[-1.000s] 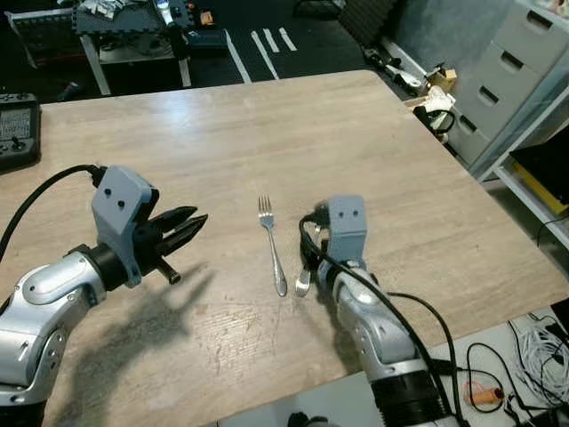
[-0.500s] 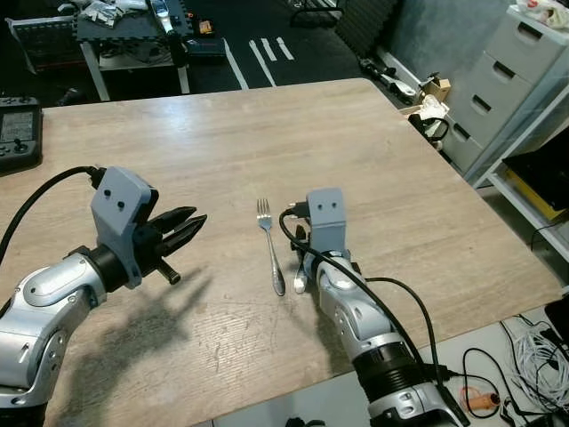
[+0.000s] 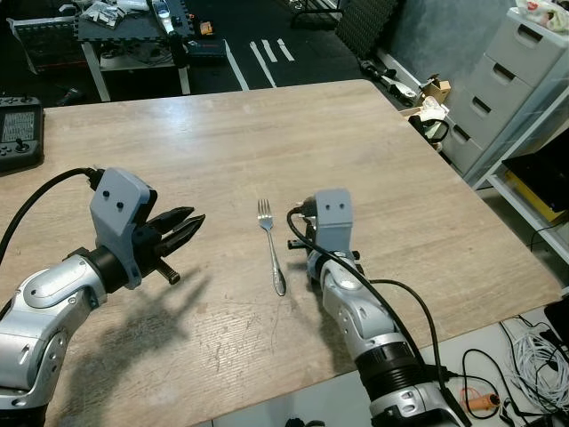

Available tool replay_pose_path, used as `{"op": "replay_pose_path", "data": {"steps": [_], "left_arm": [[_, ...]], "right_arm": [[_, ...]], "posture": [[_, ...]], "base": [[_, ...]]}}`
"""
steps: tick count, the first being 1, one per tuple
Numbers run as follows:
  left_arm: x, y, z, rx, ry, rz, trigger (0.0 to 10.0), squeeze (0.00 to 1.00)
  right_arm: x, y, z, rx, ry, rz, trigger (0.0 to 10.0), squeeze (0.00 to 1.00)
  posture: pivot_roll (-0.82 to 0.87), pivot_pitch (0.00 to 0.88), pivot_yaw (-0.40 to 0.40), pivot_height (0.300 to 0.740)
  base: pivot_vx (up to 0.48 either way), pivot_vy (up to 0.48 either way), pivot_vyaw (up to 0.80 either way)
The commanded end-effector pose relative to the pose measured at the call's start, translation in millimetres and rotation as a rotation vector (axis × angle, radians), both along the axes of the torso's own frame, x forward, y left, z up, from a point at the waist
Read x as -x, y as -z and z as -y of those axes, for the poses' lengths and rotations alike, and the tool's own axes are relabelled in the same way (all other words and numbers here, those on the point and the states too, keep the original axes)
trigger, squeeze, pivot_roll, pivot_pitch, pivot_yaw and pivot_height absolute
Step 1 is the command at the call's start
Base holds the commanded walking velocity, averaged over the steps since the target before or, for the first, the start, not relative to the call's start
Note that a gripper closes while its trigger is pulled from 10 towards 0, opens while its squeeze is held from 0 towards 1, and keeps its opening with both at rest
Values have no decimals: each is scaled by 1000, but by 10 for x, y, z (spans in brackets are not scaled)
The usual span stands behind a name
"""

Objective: Setting the table

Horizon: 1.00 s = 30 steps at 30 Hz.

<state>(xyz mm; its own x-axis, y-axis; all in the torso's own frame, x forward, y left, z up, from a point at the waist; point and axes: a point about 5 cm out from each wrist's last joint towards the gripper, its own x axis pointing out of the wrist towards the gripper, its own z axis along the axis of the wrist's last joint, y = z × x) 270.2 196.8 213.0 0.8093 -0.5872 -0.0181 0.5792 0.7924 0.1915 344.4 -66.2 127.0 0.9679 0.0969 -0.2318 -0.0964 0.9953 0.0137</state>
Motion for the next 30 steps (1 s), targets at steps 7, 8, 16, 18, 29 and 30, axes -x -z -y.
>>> {"op": "replay_pose_path", "data": {"steps": [7,8,16,18,29,30], "left_arm": [[-6,-1,44,4,-3,9,10000,0],[-16,-10,47,9,-10,15,10000,0],[-144,-148,80,138,-153,91,10000,0],[-175,-182,104,167,-224,115,10000,0],[-150,-152,274,197,-333,152,10000,0],[-148,-140,300,206,-339,147,10000,0]], "right_arm": [[27,-520,123,-166,-11,307,0,0],[50,-689,149,-193,-22,388,0,0],[213,-1117,433,-185,11,628,10000,0],[283,-1118,530,-179,45,651,10000,0],[565,-770,692,-95,96,597,10000,0],[600,-729,703,-86,93,585,10000,0]], "posture": [[83,117,-10,740],[81,114,-7,740],[69,107,0,740],[64,105,3,740],[45,81,15,740],[45,81,15,740]], "base": [[0,0,0],[0,0,0],[0,0,0],[0,0,0],[0,0,0],[0,0,0]]}}
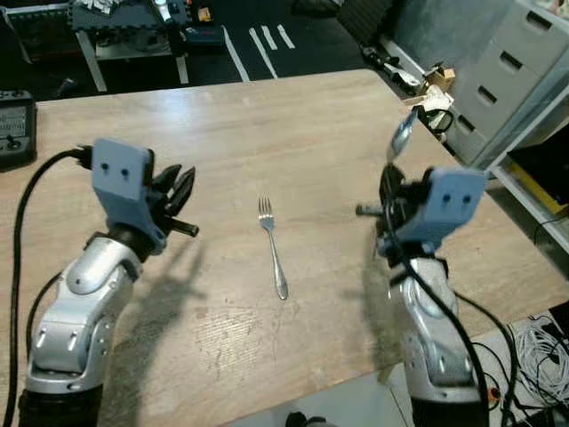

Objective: Setting the table

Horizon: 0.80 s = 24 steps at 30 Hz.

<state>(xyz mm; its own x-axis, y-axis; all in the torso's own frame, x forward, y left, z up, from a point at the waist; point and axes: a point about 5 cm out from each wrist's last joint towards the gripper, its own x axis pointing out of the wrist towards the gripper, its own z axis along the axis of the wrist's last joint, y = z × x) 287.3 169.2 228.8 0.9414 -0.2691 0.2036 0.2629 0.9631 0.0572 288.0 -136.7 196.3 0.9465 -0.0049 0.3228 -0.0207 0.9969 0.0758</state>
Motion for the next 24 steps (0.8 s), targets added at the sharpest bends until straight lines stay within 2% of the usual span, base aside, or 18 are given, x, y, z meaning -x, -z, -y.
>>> {"op": "replay_pose_path", "data": {"steps": [1,6,11,24], "left_arm": [[27,27,55,-7,-3,-2,10000,0],[30,55,181,-32,16,7,10000,0],[26,113,278,-60,63,-8,10000,0],[-39,149,342,-75,78,-12,10000,0]], "right_arm": [[63,-15,5,13,-3,17,10000,0],[104,1,54,12,15,6,10000,0],[67,-42,88,18,34,20,10000,0],[18,39,129,12,55,-34,10000,0]], "posture": [[45,81,15,740],[34,67,20,740],[28,51,14,740],[22,44,12,740]], "base": [[0,0,0],[0,0,0],[0,0,0],[0,0,-185]]}}
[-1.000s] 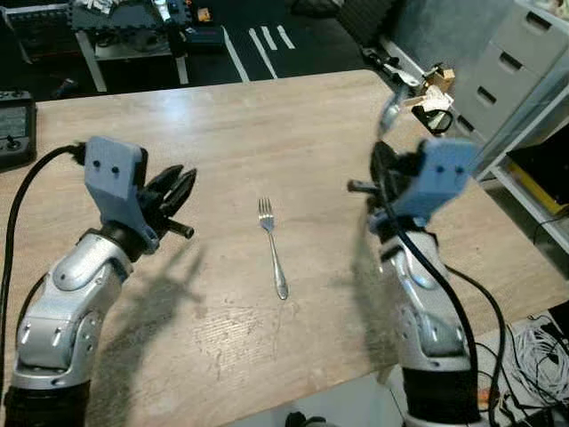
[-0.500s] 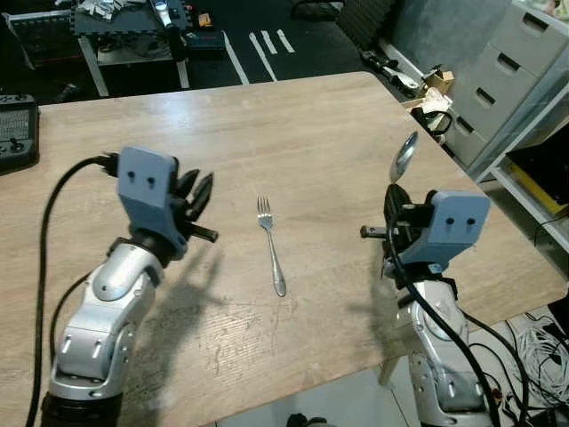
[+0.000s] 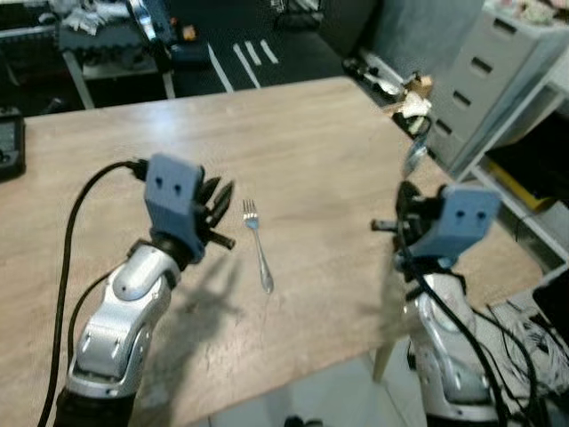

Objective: Setting the table

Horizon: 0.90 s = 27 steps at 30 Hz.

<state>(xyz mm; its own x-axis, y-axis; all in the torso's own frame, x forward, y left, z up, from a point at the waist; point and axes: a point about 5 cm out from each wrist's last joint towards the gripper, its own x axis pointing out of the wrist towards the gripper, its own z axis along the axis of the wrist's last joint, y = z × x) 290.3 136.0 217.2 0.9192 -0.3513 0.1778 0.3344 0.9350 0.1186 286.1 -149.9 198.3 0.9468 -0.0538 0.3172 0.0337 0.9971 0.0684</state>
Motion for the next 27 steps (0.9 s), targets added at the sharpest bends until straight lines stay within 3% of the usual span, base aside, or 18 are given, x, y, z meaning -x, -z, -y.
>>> {"op": "replay_pose_path", "data": {"steps": [1,27], "left_arm": [[-14,34,16,-8,4,-6,10000,0],[-85,69,69,-21,14,-10,10000,0]], "right_arm": [[0,67,-4,5,1,-31,10000,0],[-2,196,34,22,22,-85,10000,0]], "posture": [[22,44,12,740],[13,50,17,740]], "base": [[0,0,-800],[0,0,-800]]}}
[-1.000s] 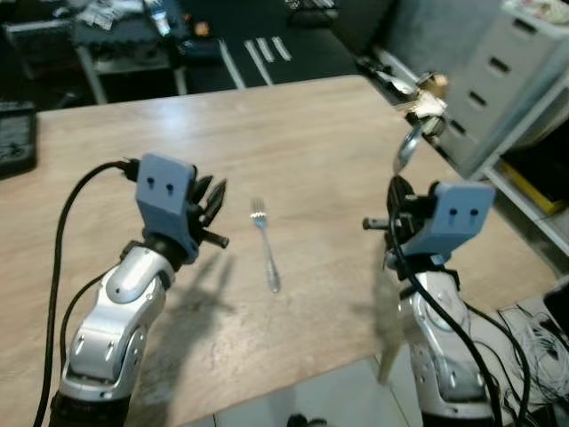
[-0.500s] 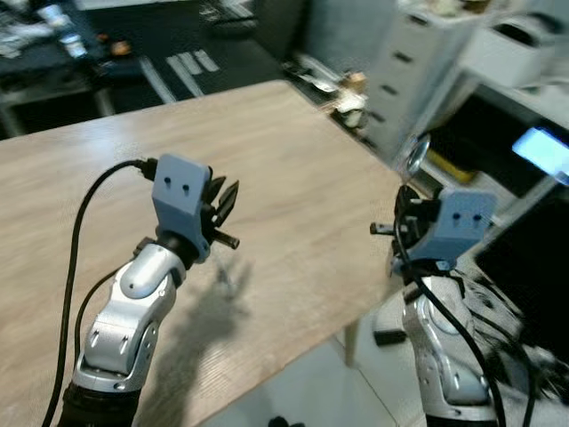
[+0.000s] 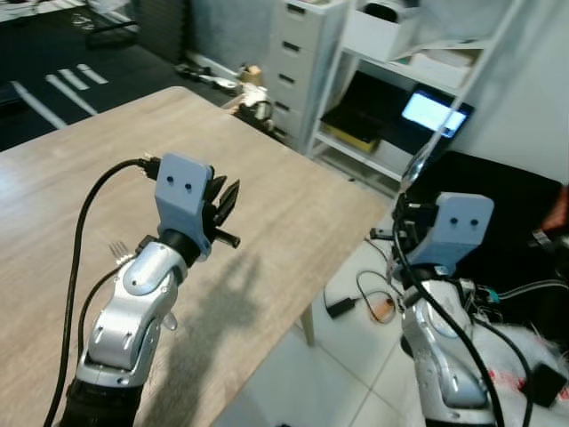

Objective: Setting the table

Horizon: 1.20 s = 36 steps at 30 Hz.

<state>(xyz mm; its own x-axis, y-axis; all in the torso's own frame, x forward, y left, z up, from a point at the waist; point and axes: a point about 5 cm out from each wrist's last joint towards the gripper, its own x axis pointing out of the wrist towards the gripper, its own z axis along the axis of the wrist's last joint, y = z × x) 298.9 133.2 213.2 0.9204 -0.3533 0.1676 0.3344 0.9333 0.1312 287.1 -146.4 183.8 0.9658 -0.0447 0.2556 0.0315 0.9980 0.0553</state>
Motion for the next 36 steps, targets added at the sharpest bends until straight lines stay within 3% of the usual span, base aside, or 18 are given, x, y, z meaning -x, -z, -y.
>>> {"op": "replay_pose_path", "data": {"steps": [1,36], "left_arm": [[-2,30,51,-6,20,-5,10000,0],[-46,15,107,-1,45,4,10000,0]], "right_arm": [[10,61,72,13,30,-23,10000,0],[18,127,80,24,46,-47,10000,0]], "posture": [[12,50,18,740],[5,56,29,740]], "base": [[0,0,-800],[0,0,-800]]}}
